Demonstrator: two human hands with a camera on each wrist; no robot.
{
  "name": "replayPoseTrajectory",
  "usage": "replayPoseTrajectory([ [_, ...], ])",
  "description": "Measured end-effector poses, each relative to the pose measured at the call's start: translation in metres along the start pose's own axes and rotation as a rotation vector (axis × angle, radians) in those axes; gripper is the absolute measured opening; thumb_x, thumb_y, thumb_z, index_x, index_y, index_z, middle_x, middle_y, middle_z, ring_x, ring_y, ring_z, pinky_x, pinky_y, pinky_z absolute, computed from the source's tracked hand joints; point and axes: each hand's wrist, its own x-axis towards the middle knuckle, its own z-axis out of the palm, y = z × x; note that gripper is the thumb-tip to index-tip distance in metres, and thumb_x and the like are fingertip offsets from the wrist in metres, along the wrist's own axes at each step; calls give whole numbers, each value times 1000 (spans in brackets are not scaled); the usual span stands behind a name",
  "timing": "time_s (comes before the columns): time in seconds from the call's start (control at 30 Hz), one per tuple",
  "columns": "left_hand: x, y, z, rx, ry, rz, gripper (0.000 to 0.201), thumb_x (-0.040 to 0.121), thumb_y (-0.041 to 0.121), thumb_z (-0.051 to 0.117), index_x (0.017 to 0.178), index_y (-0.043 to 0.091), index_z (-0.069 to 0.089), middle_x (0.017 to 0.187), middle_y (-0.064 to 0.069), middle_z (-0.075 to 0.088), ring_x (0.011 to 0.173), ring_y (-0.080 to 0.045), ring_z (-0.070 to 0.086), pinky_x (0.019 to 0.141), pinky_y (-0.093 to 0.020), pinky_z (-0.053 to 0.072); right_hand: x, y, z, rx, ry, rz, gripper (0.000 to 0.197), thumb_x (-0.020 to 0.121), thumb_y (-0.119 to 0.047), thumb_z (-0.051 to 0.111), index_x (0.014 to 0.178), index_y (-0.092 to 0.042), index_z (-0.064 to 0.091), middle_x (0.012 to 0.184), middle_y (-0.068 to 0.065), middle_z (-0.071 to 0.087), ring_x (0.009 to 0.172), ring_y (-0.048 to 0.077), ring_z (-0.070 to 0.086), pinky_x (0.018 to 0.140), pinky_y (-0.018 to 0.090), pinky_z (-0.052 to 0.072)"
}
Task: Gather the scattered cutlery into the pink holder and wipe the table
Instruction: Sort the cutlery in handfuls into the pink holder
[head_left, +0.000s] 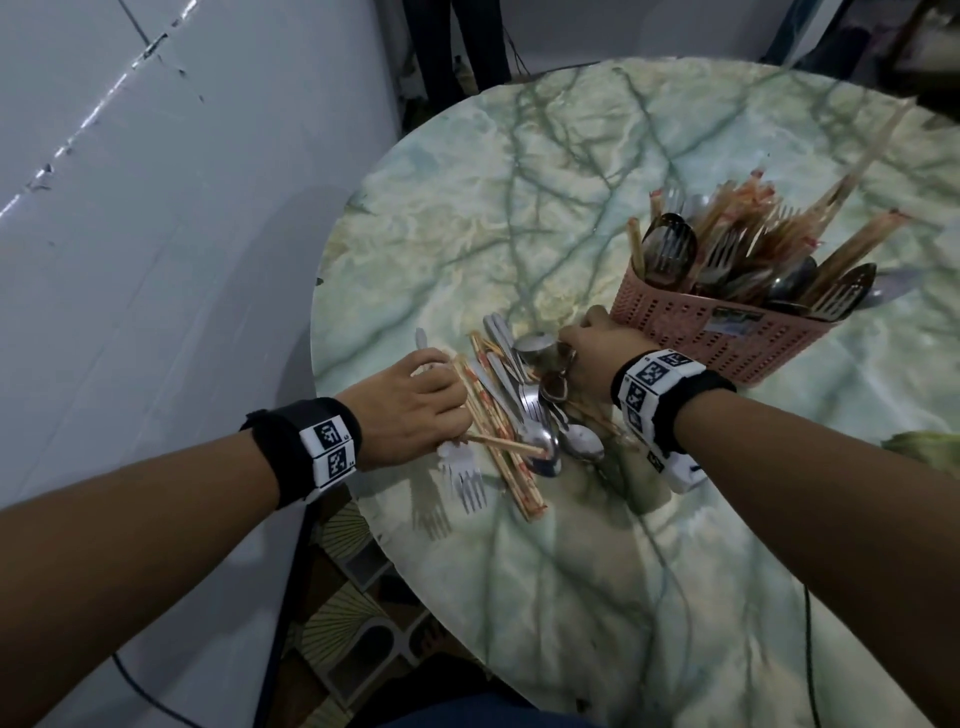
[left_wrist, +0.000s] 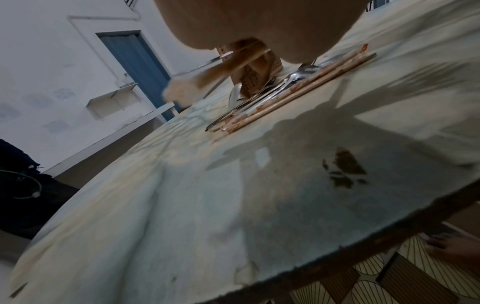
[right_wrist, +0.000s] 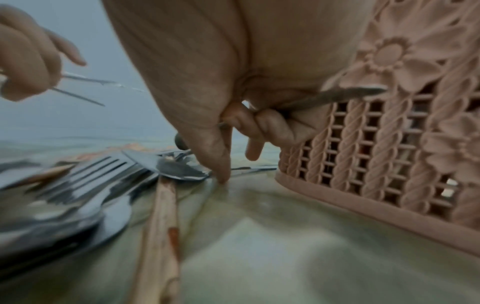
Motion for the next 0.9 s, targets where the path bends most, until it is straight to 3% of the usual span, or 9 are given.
replayPoseTrajectory([
  [0.1,5,-8,6,-47,-28,47,11,102,12,51,93,18,55,95,-7,60,109,-31,61,109,-51,41,-2,1,-3,0,-17,-16,23,93,-24,59,116,-24,61,123,7,41,97,37,62,85,42,55],
  [0.13,7,-11,9,-70,-54,66,6,100,11,55,99,17,56,97,-8,60,107,-32,61,107,-51,43,-2,2,-3,-4,-21,-27,22,93,-23,59,115,-25,62,121,6,41,97,36,62,84,40,55],
  [0.27,13,-20,13,-119,-101,113,29,90,-1,63,115,14,59,91,-6,56,80,-26,51,82,-40,49,-2,6,-5,12,13,-119,23,97,-25,57,119,-29,60,119,5,45,92,32,60,71,34,48],
  [0.37,18,-17,13,-123,-93,87,26,85,0,58,106,14,64,85,-4,58,74,-25,50,72,-36,43,-1,-1,-11,70,98,-167,13,103,-25,47,115,-23,51,107,4,56,83,28,57,59,28,35],
  [0.43,22,-15,13,-147,-114,51,24,80,7,54,98,13,67,79,-2,62,72,-25,55,70,-34,43,-1,-8,-19,118,170,-181,5,106,-24,42,109,-21,43,94,3,58,78,29,58,54,29,35],
  [0.53,33,-17,16,-197,-160,-10,31,78,10,48,102,10,68,77,-3,68,71,-28,61,71,-35,47,-2,-16,-26,197,268,-223,8,105,-25,42,109,-17,40,88,4,60,72,32,58,58,37,42],
  [0.63,48,-20,18,-169,-160,-53,39,74,1,63,112,7,69,75,-5,70,67,-29,63,68,-35,49,-3,-19,-28,317,277,-213,24,101,-20,48,124,-12,49,95,6,64,82,31,61,68,40,49],
  [0.77,67,-29,23,-120,-252,-83,57,77,1,72,132,6,60,83,-6,71,76,-30,66,69,-39,51,-6,-19,-29,377,302,-198,19,104,-23,50,109,-11,65,98,6,69,91,28,64,75,34,47],
  [0.9,89,-26,22,-95,-381,-99,43,94,12,59,136,19,54,98,-3,71,92,-30,65,83,-40,48,-15,-15,-33,468,400,-178,19,107,-32,41,103,-19,55,94,-9,74,86,21,69,75,39,55],
])
